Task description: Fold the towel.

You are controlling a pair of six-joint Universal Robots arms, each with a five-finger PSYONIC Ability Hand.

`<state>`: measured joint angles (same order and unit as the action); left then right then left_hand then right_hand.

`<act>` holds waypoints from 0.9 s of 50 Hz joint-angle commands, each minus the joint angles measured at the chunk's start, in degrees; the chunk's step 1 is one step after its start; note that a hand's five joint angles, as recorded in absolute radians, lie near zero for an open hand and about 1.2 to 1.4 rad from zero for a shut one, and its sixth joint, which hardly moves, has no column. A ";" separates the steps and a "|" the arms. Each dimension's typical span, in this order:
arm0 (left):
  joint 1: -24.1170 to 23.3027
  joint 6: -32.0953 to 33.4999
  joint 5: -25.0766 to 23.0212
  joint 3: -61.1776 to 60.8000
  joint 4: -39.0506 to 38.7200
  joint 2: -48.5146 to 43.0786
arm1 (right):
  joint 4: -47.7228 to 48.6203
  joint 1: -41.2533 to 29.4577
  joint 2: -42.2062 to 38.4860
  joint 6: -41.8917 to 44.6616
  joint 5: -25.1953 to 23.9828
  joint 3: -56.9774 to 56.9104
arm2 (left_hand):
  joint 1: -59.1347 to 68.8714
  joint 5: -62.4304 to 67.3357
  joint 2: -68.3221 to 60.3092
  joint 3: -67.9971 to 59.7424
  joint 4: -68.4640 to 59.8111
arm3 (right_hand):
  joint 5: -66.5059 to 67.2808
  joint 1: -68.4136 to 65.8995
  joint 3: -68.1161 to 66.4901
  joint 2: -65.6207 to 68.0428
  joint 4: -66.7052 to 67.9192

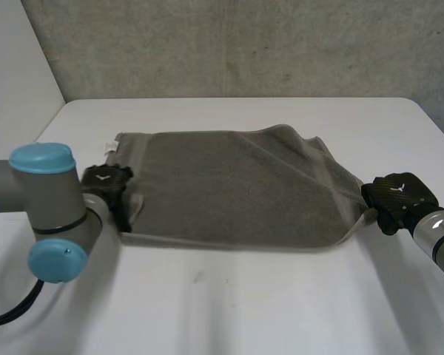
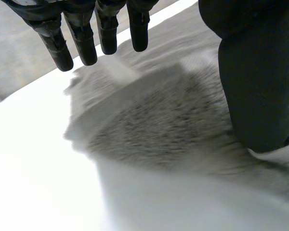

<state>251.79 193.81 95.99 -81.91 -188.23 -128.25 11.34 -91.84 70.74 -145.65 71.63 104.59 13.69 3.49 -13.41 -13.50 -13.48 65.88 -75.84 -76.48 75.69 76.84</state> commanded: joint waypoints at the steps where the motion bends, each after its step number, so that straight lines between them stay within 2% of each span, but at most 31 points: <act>1: 4.24 -0.01 5.34 -3.26 -0.48 3.44 | 0.00 -0.01 0.01 0.10 0.00 -0.09 | 0.22 0.42 -0.50 -0.41 -0.44 | 4.12 -4.16 -3.52 4.31 3.16; 6: 5.91 -0.10 5.08 -10.44 -3.81 10.37 | 0.00 -0.01 0.18 0.45 0.09 0.00 | -0.44 -0.25 0.17 0.26 0.23 | 4.12 -4.16 -3.52 4.31 3.16; 12: 5.91 -0.10 3.85 -15.82 -4.34 15.66 | -0.09 -0.01 0.62 0.36 0.09 0.17 | -2.64 -2.44 2.36 2.45 2.42 | 4.12 -4.16 -3.52 4.31 3.16; 16: 5.82 -0.10 -0.96 -20.91 -4.43 20.31 | -0.09 0.08 0.80 0.36 0.00 0.35 | -2.80 -2.61 2.53 2.62 2.59 | 4.12 -4.16 -3.52 4.31 3.16; 17: 5.82 -0.10 -0.98 -20.92 -4.43 20.32 | -0.17 0.08 0.80 0.36 0.00 0.44 | -2.80 -2.61 2.53 2.62 2.59 | 4.12 -4.16 -3.52 4.31 3.16; 19: 5.73 -0.01 -5.27 -23.20 -4.43 21.46 | -0.17 -0.01 0.80 0.28 0.00 0.61 | -1.63 -1.43 1.35 1.44 1.42 | 4.12 -4.16 -3.52 4.31 3.16; 20: 5.73 -0.01 -5.29 -23.21 -4.43 21.46 | -0.17 -0.01 0.80 0.27 0.00 0.61 | -1.63 -1.43 1.35 1.44 1.41 | 4.12 -4.16 -3.52 4.31 3.16; 22: 5.82 0.16 -8.88 -25.22 -4.34 22.42 | -0.09 -0.01 0.89 0.27 0.09 0.88 | 0.88 1.08 -1.16 -1.07 -1.09 | 4.12 -4.16 -3.52 4.31 3.16; 24: 5.82 0.43 -10.02 -26.27 -4.26 22.78 | -0.09 -0.01 0.89 0.36 0.00 0.88 | 2.39 2.59 -2.67 -2.58 -2.61 | 4.12 -4.16 -3.52 4.31 3.16; 28: 5.82 2.01 -11.18 -28.22 -4.26 23.40 | -0.09 0.08 0.89 0.36 0.00 0.79 | 5.44 5.64 -5.72 -5.63 -5.65 | 4.12 -4.16 -3.52 4.31 3.16; 33: 6.08 8.93 -11.35 -31.11 -5.04 23.83 | -0.09 0.17 0.80 0.36 0.00 0.70 | 10.46 10.66 -10.74 -10.65 -10.68 | 4.12 -4.16 -3.52 4.31 3.16; 36: 6.52 10.45 -11.35 -31.64 -5.40 23.75 | -0.09 0.08 0.80 0.36 0.09 0.79 | 12.50 12.70 -12.78 -12.69 -12.72 | 4.12 -4.16 -3.52 4.31 3.16; 42: 9.07 12.12 -13.11 -33.31 -10.76 22.69 | -0.09 -0.01 0.71 0.36 0.09 0.79 | 16.37 16.57 -16.65 -16.56 -16.59 | 4.12 -4.16 -3.52 4.31 3.16; 45: 9.77 12.12 -15.65 -33.84 -14.61 21.64 | -0.09 -0.01 0.71 0.36 0.09 0.88 | 23.90 24.10 -24.18 -24.09 -24.12 | 4.12 -4.16 -3.52 4.31 3.16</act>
<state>260.03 205.81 83.43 -114.82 -197.03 -105.16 11.25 -91.77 71.52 -145.28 71.70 105.38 27.00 16.82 -26.93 -26.93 -26.94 65.88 -75.84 -76.57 75.69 76.84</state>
